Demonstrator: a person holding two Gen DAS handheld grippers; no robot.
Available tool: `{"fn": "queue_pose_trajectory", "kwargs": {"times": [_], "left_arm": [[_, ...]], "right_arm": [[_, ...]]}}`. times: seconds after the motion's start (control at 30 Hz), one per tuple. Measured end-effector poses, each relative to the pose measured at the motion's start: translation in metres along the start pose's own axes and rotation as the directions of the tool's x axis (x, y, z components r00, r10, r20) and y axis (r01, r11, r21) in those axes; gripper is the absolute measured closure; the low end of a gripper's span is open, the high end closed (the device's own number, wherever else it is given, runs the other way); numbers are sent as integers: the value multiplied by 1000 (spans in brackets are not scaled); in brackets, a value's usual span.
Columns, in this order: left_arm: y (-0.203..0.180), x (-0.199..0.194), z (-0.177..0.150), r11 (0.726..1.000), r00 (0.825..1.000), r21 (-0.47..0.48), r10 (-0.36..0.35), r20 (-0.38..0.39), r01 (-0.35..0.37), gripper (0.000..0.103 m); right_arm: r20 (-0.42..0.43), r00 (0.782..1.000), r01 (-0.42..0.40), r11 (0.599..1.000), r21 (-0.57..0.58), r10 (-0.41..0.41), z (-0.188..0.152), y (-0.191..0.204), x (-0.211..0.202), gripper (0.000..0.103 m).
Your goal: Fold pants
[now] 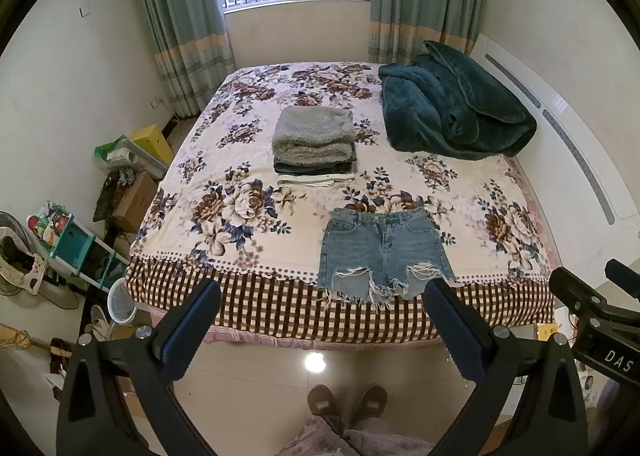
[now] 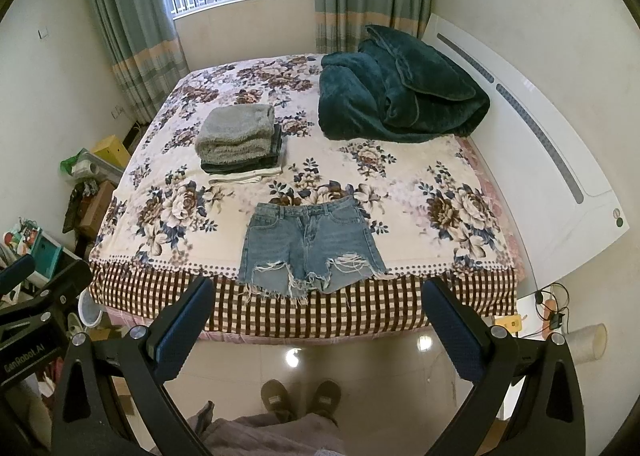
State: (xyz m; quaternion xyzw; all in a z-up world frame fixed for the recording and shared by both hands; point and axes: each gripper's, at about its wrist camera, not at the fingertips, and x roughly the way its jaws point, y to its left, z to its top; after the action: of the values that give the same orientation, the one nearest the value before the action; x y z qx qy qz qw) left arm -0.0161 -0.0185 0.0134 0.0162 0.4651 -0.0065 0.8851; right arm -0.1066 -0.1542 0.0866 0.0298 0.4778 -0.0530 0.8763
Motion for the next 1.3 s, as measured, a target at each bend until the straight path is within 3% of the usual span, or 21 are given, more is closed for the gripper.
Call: {"fn": "queue_pose_trajectory", "kwargs": {"times": [0.37, 0.67, 0.9, 1.1, 1.2, 1.3], "left_arm": [[-1, 5, -3, 1000, 1000, 11, -7, -16, 7, 0], [13, 88, 19, 998, 999, 15, 54, -7, -54, 0], [-22, 184, 33, 993, 989, 37, 113, -96, -110, 0], [-80, 288, 30, 984, 959, 19, 175, -222, -175, 0], [-111, 344, 23, 978, 935, -31, 189, -300, -208, 0], [-140, 403, 8, 969, 904, -120, 151, -400, -214, 0]], "right_arm": [[-20, 1000, 10, 1000, 17, -10, -10, 0, 2, 0], [-67, 994, 86, 995, 53, -82, 21, -19, 95, 0], [-195, 979, 70, 997, 17, -65, 58, -65, 218, 0], [-307, 951, -20, 1000, -8, 16, 99, -125, 360, 2], [-373, 926, -85, 995, -46, 62, 117, -156, 446, 11], [-445, 889, -147, 988, -48, 110, 128, -187, 532, 33]]}}
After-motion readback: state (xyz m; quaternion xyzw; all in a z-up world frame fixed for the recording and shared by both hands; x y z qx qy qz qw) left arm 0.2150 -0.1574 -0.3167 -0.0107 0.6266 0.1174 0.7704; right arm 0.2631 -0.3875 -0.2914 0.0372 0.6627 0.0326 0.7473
